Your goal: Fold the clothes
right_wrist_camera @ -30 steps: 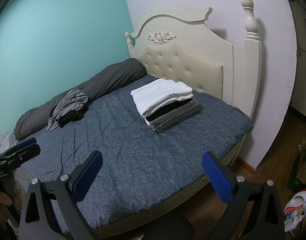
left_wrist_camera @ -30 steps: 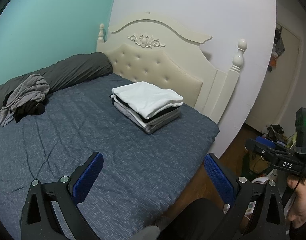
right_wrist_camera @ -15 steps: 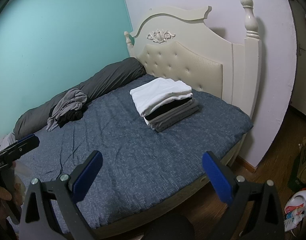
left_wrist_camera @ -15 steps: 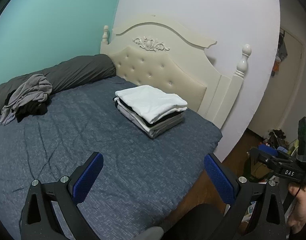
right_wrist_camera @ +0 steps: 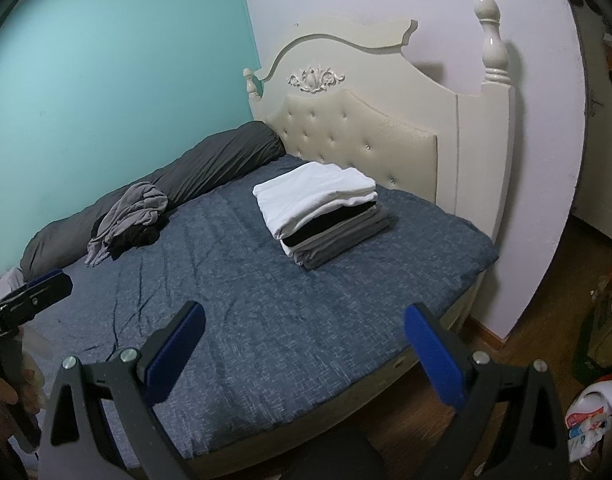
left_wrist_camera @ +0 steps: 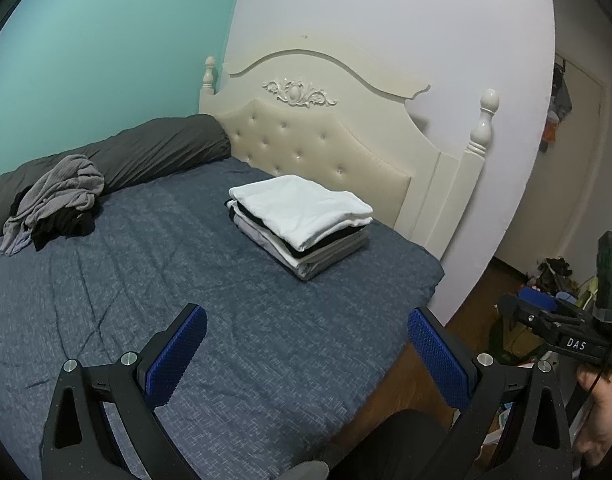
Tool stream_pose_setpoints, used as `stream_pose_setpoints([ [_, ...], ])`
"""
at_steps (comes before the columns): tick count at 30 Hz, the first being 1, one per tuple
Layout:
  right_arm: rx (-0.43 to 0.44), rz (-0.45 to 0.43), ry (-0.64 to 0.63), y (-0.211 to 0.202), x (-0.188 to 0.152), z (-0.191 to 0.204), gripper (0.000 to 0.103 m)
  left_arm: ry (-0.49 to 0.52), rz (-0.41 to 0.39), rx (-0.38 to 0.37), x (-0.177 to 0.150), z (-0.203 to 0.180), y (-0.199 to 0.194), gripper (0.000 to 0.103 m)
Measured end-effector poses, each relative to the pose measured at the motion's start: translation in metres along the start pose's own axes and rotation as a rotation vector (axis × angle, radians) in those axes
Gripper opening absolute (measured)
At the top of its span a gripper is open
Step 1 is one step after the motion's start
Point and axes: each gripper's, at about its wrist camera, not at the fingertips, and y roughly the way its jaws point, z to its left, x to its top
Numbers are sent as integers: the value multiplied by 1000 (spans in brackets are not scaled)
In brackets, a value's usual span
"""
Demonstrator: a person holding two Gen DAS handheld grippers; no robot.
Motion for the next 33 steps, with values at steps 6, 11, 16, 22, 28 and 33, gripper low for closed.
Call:
stream_pose_setpoints([
  [6, -22, -42, 6, -7, -2, 1, 103, 6, -1, 1, -1, -1, 0, 103],
  [11, -22, -43, 8, -7, -6, 2, 103, 5, 2, -5, -4, -2, -1, 103],
  [16, -39, -50, -7, -10, -10, 6, 103, 5, 0, -8, -6, -2, -3, 103],
  [22, -41, -52, -12, -12, -14, 8, 103, 4, -9, -11, -9, -3, -5, 103],
  [28, -40, -51, -15, -13, -17, 10, 103, 4, -22, -13, -11, -4, -8, 103],
  [33, -36, -50, -19, -12, -16, 12, 103, 7, -30, -21, -11, -3, -10, 102],
])
